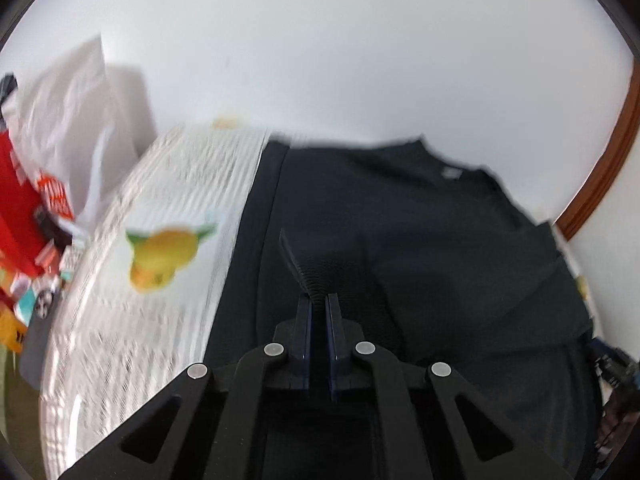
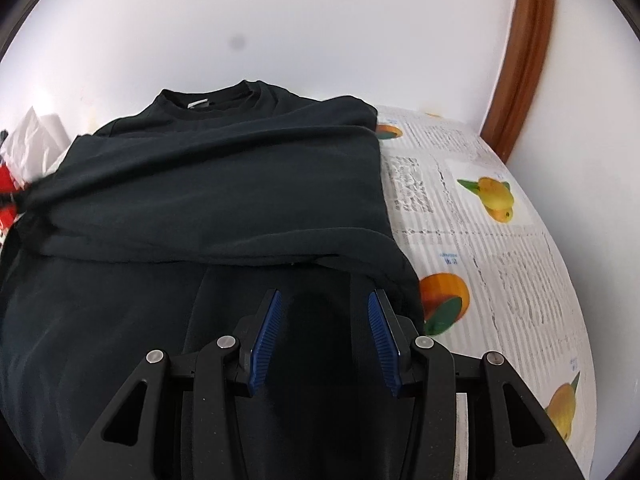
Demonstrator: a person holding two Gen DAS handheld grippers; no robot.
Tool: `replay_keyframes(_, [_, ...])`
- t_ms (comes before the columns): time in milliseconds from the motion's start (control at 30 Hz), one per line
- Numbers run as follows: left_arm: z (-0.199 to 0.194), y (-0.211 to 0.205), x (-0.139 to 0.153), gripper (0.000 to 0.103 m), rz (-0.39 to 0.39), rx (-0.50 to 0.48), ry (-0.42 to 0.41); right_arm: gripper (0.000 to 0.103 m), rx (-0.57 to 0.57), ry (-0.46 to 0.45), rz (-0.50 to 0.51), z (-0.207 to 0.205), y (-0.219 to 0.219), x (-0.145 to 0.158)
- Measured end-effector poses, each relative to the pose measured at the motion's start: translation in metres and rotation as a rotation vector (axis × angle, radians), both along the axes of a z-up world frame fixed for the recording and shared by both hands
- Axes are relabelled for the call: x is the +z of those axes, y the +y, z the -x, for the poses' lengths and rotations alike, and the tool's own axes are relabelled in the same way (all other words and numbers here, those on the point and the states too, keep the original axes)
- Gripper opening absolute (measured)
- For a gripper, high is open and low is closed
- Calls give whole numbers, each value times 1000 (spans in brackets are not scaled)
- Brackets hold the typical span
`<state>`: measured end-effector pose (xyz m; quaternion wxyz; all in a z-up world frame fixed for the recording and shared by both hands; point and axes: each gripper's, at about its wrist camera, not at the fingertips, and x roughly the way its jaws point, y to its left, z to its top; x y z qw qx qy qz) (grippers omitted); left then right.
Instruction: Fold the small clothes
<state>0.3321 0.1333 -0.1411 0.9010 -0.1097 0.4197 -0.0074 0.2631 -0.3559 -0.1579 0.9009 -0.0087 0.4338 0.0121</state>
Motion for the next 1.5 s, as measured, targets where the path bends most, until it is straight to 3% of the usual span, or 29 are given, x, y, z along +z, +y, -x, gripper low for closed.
replay_keyframes(67, [1, 0, -10, 10, 3, 2, 34, 51, -20, 3, -22, 3, -5, 1])
replay_keyframes(333, [20, 2, 2, 12, -52, 19, 0, 51, -110, -35, 31, 27, -22, 10])
replay_keyframes(567, [56, 2, 6, 12, -55, -5, 42, 52, -137, 42, -2, 59, -40, 1])
replay_keyframes(633, [74, 4, 5, 19, -70, -5, 48, 57, -139, 51, 5, 72, -40, -1])
replay_keyframes(700, [94, 8, 2, 42, -66, -2, 56, 62, -142, 55, -4, 86, -42, -3])
replay_keyframes(767, [113, 11, -1, 49, -58, -1, 57, 65, -141, 60, -26, 100, -42, -6])
replay_keyframes(1067, [194, 18, -28, 53, -49, -18, 119, 66, -111, 76, -82, 155, -34, -23])
replay_keyframes(1200, [220, 2, -29, 60, -108, -77, 95, 65, -129, 46, -101, 171, -28, -23])
replay_keyframes(1333, [233, -10, -30, 62, -148, -81, 71, 56, -153, 14, -68, 177, -14, -25])
replay_keyframes(1400, [234, -13, -30, 61, -150, -58, 63, 41, -152, 9, -79, 176, -10, -24])
replay_keyframes(1433, [234, -14, -30, 59, -148, -47, 61, 21, -138, 11, -89, 174, -9, -23])
replay_keyframes(1467, [233, -15, -29, 46, -141, -40, 56, 10, -122, 15, -95, 173, -5, -22])
replay_keyframes(1500, [232, -14, -27, 26, -135, -30, 53, 10, -111, 16, -87, 172, -2, -20])
